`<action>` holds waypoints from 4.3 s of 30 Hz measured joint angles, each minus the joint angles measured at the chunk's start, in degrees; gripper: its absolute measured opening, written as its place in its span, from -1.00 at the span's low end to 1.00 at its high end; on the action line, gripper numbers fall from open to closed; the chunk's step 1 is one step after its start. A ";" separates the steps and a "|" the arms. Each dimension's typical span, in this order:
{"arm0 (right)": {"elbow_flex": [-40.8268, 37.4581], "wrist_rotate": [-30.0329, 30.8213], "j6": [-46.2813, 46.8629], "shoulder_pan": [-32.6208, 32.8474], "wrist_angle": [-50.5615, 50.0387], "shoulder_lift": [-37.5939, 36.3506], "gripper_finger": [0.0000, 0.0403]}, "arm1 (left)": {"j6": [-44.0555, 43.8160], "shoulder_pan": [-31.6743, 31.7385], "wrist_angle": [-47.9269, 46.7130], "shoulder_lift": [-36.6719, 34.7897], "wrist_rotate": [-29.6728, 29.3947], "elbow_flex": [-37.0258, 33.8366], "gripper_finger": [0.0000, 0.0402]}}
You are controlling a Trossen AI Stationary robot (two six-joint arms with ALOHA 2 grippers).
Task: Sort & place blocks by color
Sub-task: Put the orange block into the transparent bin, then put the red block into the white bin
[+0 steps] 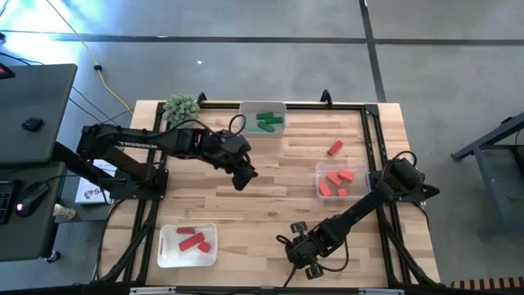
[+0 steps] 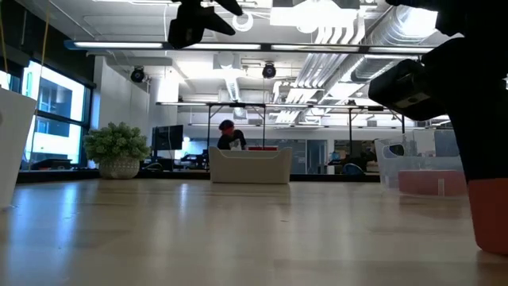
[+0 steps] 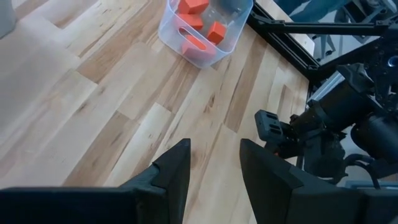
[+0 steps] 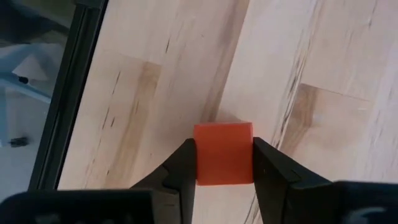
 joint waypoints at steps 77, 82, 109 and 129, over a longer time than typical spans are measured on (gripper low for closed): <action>-0.09 16.56 71.83 -28.09 -55.58 -23.50 -0.51 | 34.56 20.29 4.35 0.00 -4.85 -0.02 -0.36; -0.86 18.71 76.26 -28.09 -56.58 -23.50 -0.51 | 34.56 20.29 4.35 0.00 -4.85 -0.02 -0.36; -22.53 10.95 69.67 -30.65 -36.71 -23.69 -0.49 | 33.53 20.34 7.28 0.00 -5.17 -0.02 -0.36; -13.60 13.99 65.40 -31.97 -43.61 -23.61 -0.05 | 33.23 20.34 7.23 0.00 -5.31 -0.02 -0.36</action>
